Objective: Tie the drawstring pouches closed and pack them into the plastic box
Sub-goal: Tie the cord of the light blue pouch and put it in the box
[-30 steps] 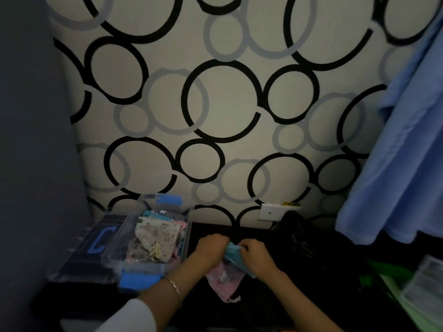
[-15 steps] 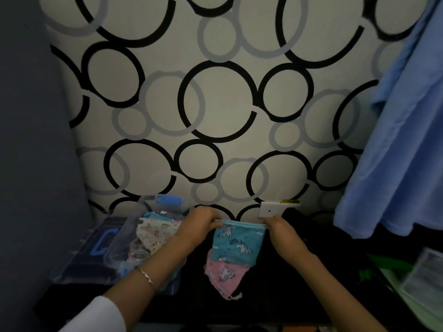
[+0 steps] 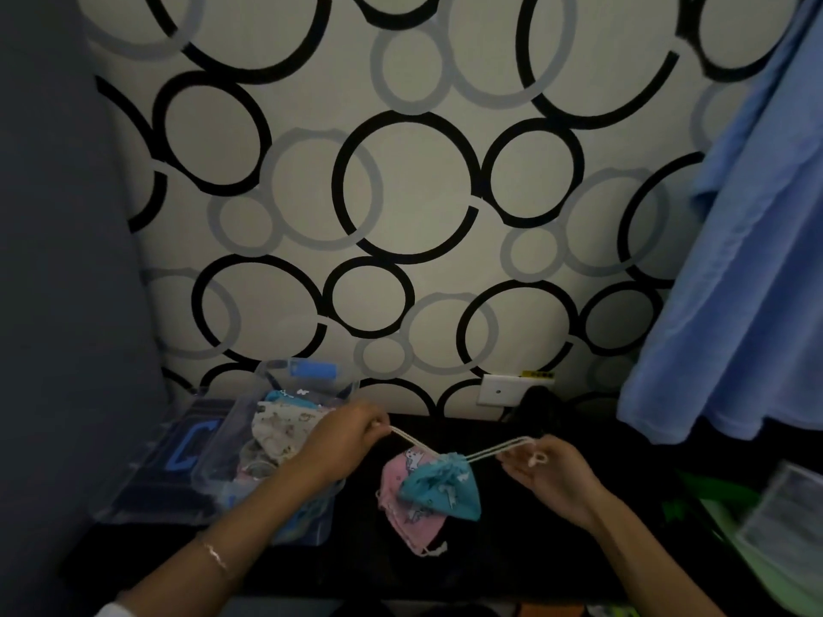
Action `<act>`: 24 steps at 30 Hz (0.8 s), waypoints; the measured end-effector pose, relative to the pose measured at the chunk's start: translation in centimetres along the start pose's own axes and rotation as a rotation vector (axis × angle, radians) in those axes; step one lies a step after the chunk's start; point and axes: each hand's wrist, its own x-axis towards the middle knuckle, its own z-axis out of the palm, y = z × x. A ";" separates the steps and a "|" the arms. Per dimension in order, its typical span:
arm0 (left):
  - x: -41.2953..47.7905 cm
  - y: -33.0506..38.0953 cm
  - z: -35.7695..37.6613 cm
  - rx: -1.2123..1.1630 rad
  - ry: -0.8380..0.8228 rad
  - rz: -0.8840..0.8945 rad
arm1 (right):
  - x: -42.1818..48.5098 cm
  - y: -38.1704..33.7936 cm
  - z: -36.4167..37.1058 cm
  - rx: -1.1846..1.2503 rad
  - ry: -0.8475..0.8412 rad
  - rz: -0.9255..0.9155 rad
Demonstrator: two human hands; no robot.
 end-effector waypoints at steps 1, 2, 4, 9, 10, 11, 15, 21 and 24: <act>0.0 0.4 0.1 -0.121 -0.016 -0.029 | 0.1 0.0 0.7 0.159 -0.058 0.011; 0.0 1.0 0.3 -0.265 -0.037 -0.073 | 0.3 0.1 1.4 0.271 -0.098 0.016; -0.1 2.3 0.6 -0.583 -0.100 -0.187 | 0.9 0.4 3.0 0.377 -0.131 0.025; -0.4 4.2 1.0 -1.003 -0.202 -0.322 | 3.0 1.7 6.0 0.355 -0.106 0.065; -0.4 4.4 1.0 -1.010 -0.204 -0.322 | 3.4 1.9 6.4 0.362 -0.085 0.073; -0.4 4.4 1.0 -1.019 -0.202 -0.322 | 3.6 2.1 6.7 0.350 -0.071 0.078; -0.3 4.6 1.5 -1.015 -0.207 -0.323 | 3.9 2.9 7.4 -0.029 -0.045 0.109; 1.1 6.0 3.0 -0.901 -0.055 -0.299 | 1.7 2.9 9.1 -0.777 -0.216 0.063; 2.0 6.4 4.0 -0.870 -0.081 -0.277 | 1.2 2.6 9.3 -0.833 -0.216 0.024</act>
